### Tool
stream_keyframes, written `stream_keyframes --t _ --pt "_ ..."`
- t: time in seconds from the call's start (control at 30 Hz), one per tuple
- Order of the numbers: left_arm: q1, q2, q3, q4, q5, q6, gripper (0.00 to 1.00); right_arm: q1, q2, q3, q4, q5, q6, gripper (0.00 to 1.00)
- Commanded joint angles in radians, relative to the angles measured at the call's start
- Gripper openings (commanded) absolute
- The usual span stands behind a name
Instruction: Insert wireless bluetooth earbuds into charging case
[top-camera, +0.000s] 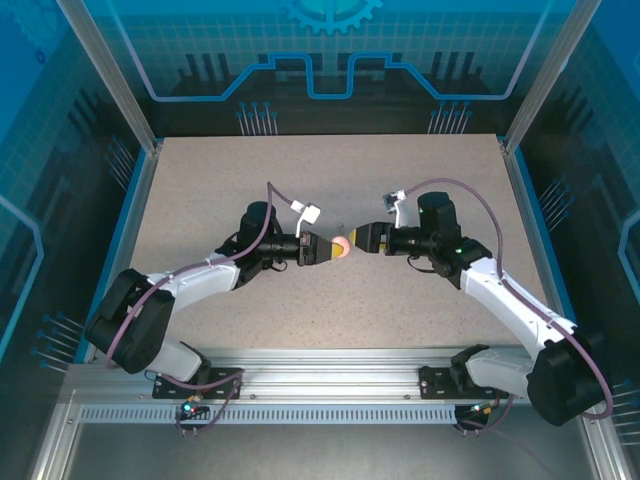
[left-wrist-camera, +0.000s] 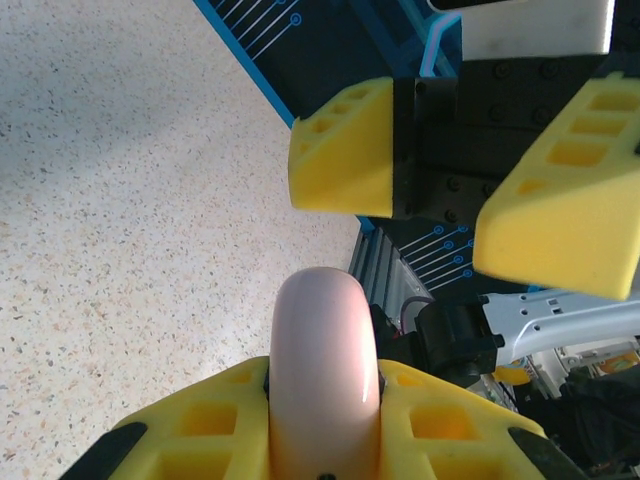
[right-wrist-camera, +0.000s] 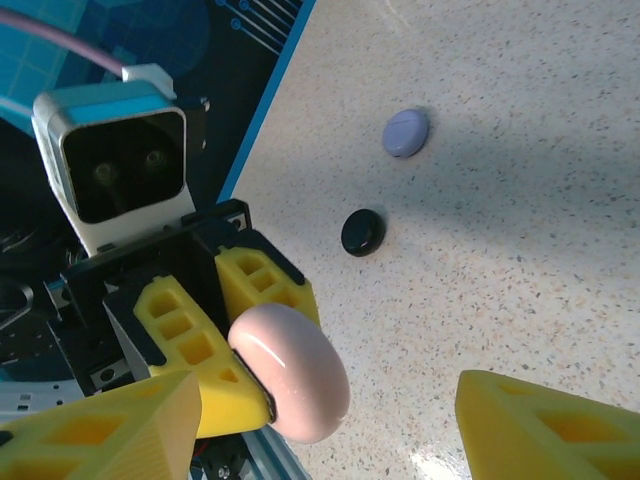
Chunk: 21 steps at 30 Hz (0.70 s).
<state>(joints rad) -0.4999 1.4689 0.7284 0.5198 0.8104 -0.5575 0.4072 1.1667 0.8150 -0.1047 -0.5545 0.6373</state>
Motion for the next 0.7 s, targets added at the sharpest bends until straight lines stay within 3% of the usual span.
stream_keyframes --t 0.0,0.33,0.67 --pt "0.009 -0.014 0.042 -0.007 0.035 0.033 0.00 0.026 0.023 0.002 0.021 -0.031 -0.024 0.67" --pt "0.012 -0.035 0.040 -0.004 0.049 0.034 0.00 0.014 0.100 -0.031 0.023 0.033 -0.034 0.58" --pt "0.013 -0.065 0.033 -0.011 0.048 0.041 0.00 -0.026 0.147 -0.069 0.081 0.012 0.002 0.54"
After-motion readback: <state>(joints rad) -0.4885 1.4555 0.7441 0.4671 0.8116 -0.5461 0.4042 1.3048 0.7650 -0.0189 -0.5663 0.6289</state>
